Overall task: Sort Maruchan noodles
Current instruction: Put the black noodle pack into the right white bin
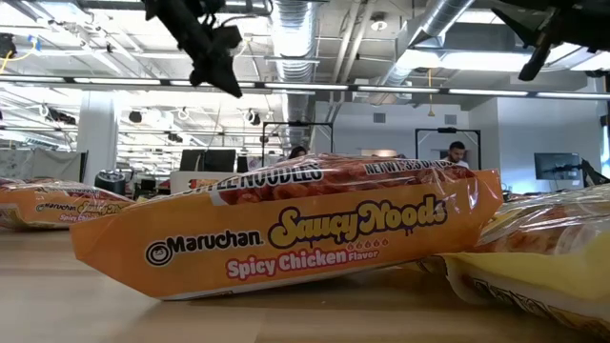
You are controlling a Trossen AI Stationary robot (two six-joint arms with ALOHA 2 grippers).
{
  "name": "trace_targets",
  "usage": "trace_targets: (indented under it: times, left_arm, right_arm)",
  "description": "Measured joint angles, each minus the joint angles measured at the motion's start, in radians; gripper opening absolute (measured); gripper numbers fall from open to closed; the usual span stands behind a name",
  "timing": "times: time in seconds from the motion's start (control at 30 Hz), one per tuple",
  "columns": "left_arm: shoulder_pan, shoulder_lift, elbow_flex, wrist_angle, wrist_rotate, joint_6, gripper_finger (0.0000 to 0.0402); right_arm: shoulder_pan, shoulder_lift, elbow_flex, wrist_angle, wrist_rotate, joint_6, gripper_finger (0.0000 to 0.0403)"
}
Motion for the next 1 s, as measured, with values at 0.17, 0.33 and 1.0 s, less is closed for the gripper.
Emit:
trace_targets:
  times: [0.17, 0.33, 1.0]
  left_arm:
    - [-0.035, -0.036, 0.000, 0.000, 0.011, -0.039, 0.0000]
    - [-0.076, -0.056, 0.000, -0.002, 0.042, -0.073, 0.0000]
    - [-0.378, -0.071, 0.000, -0.006, 0.105, -0.197, 0.0000]
  right_arm:
    - [0.000, 0.045, 0.072, -0.057, 0.000, -0.034, 0.0128]
    - [0.000, 0.134, 0.175, -0.157, 0.000, -0.080, 0.0183]
    - [0.000, 0.554, 0.547, -0.788, -0.126, 0.015, 0.0230]
